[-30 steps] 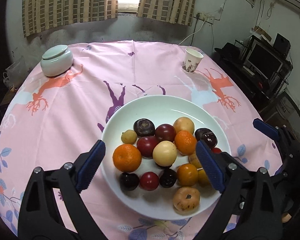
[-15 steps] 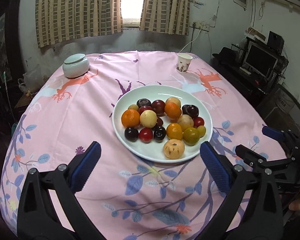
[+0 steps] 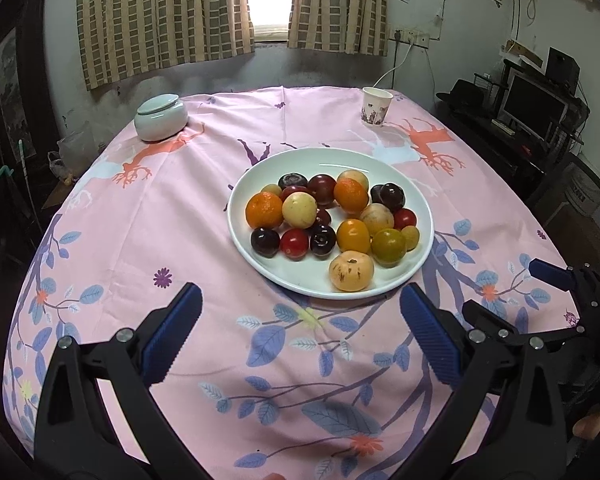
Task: Organize fruits
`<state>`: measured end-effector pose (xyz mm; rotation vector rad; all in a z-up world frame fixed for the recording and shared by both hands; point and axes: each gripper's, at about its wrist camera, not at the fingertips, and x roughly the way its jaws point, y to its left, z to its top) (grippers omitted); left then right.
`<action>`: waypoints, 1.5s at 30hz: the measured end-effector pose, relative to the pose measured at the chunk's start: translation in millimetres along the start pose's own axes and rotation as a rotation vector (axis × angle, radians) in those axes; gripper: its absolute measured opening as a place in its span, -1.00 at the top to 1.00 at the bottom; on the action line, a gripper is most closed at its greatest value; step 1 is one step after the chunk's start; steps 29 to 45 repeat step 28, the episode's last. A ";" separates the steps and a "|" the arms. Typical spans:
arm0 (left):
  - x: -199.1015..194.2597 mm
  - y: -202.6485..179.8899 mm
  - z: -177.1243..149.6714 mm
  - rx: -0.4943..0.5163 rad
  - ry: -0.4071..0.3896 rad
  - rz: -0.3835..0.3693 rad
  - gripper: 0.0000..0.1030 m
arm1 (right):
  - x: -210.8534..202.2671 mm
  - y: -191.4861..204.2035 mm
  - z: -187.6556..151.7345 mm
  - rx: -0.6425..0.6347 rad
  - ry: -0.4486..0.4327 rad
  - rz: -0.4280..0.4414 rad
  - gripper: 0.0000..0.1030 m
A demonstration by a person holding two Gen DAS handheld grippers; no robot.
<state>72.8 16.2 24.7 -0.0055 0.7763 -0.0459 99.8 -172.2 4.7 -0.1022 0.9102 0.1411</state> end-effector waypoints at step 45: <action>10.9 8.3 1.0 -0.012 0.024 -0.026 -0.96 | -1.1 5.1 3.8 0.000 0.002 0.022 -0.97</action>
